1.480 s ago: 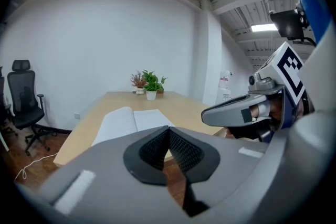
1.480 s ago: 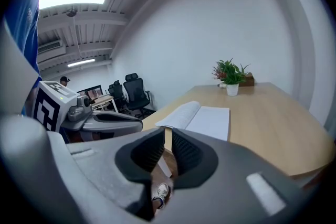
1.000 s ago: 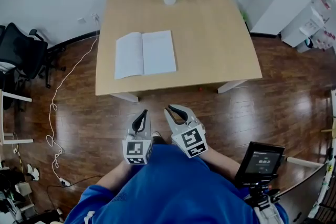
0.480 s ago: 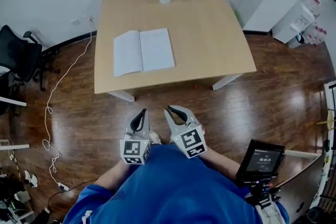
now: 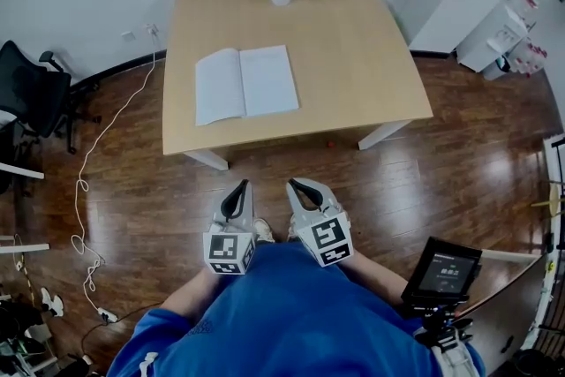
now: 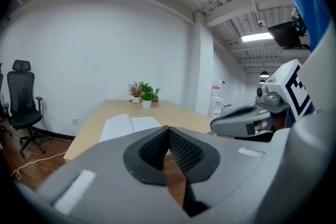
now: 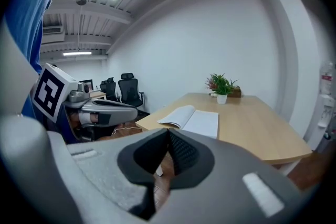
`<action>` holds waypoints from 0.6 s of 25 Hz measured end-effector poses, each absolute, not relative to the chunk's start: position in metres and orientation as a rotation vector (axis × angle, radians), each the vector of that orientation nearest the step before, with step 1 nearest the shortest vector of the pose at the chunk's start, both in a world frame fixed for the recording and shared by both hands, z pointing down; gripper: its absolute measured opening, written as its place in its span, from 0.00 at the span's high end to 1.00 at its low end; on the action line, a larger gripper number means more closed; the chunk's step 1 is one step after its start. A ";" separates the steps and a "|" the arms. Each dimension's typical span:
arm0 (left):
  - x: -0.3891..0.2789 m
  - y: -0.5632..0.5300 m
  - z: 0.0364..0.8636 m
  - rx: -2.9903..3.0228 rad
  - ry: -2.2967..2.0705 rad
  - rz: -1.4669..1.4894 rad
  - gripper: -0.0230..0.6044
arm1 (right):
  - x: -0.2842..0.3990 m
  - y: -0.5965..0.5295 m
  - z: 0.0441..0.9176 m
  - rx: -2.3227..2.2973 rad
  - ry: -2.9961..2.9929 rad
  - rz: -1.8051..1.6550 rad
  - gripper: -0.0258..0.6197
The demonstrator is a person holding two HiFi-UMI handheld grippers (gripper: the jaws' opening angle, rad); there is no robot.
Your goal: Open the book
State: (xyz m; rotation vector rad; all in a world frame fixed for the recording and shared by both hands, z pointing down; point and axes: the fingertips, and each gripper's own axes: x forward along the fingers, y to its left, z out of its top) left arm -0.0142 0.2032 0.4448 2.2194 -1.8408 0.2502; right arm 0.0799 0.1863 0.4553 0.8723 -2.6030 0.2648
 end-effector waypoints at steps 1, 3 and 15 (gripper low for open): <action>-0.015 0.203 0.445 2.218 -1.839 0.251 0.95 | 0.080 0.186 0.455 0.876 -2.601 0.266 0.96; -0.014 0.203 0.445 2.222 -1.832 0.255 0.95 | 0.080 0.184 0.453 0.883 -2.598 0.266 0.96; -0.011 0.201 0.450 2.242 -1.806 0.266 0.95 | 0.079 0.181 0.451 0.906 -2.592 0.246 0.96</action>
